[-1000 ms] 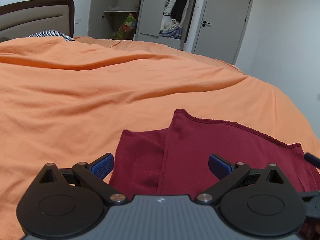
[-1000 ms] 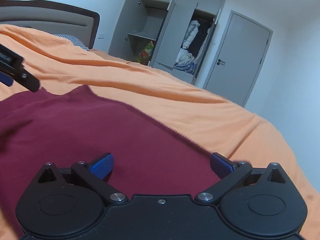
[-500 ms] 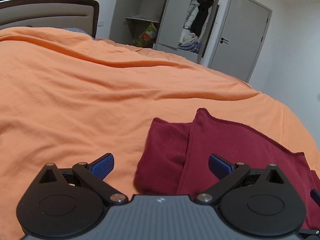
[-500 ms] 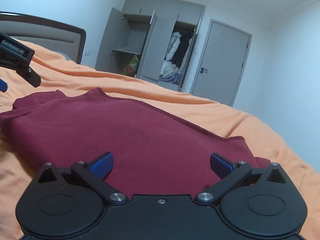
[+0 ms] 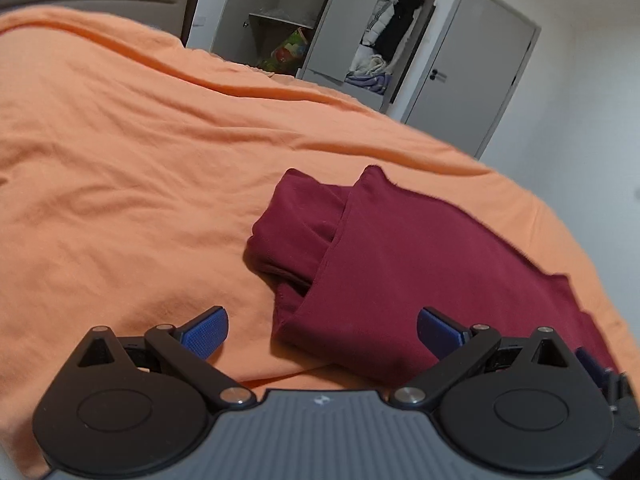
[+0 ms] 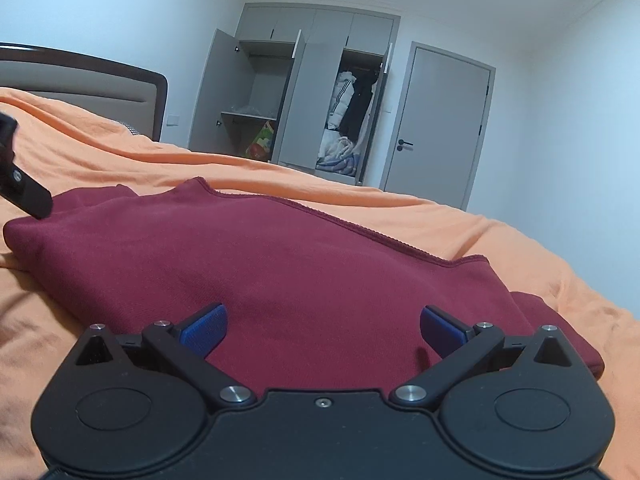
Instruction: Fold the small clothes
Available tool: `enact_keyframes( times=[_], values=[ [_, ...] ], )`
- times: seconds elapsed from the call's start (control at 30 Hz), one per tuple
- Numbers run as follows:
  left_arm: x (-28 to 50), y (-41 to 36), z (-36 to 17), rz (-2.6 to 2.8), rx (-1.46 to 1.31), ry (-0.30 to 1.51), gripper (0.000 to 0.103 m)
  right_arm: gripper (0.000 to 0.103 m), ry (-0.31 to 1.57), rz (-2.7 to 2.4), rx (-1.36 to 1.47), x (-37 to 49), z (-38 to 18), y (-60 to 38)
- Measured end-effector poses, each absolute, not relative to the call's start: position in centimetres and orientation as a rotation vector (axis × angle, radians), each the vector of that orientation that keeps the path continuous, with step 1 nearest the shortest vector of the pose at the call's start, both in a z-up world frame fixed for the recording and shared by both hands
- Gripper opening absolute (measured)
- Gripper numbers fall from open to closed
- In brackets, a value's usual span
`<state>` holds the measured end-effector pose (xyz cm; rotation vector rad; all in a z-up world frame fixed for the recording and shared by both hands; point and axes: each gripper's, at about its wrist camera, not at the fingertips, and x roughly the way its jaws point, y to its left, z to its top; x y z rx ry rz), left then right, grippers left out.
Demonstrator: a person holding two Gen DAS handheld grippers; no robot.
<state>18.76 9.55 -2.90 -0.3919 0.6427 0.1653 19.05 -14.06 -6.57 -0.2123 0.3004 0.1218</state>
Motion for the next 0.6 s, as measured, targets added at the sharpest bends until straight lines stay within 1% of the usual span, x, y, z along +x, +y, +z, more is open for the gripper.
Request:
enact_keyframes(
  times=[0.13, 0.6],
  values=[
    [19.6, 9.7, -4.0, 0.187, -0.418, 0.693, 0.103, 0.102, 0.293, 0.118, -0.208, 18.7, -7.1, -14.1],
    [19.6, 9.6, -4.6, 0.200, -0.413, 0.697, 0.103, 0.102, 0.297, 0.105, -0.207, 18.9, -7.7, -13.8]
  ],
)
